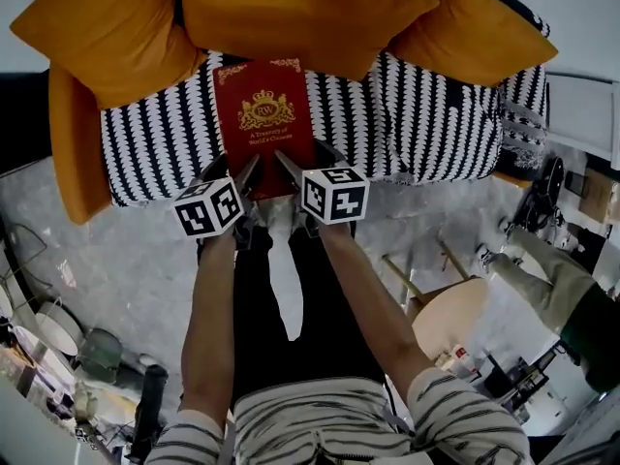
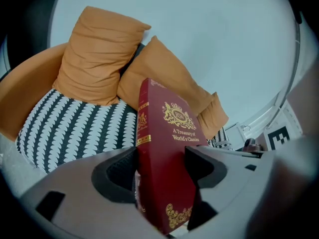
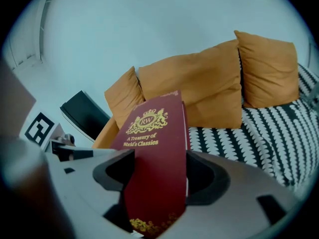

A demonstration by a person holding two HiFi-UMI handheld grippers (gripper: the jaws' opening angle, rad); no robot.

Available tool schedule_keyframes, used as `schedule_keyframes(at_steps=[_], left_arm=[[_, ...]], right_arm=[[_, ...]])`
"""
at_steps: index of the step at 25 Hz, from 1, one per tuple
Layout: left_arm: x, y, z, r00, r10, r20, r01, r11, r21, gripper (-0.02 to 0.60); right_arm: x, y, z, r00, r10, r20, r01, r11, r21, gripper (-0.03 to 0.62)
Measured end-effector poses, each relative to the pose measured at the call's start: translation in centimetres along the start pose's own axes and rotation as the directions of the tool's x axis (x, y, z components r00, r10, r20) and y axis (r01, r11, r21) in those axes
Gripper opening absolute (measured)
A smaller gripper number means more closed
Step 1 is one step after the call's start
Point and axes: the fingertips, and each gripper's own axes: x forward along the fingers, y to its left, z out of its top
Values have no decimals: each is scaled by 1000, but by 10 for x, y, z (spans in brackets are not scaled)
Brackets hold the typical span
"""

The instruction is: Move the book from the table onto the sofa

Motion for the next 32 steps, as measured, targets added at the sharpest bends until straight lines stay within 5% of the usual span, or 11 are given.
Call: schedule_keyframes(at_steps=[32], left_arm=[[90,76,-35,992,26,-123,-31,999,-40,309]], right_arm=[[100,-49,-54,995,-28,-98,33,998,51,324]])
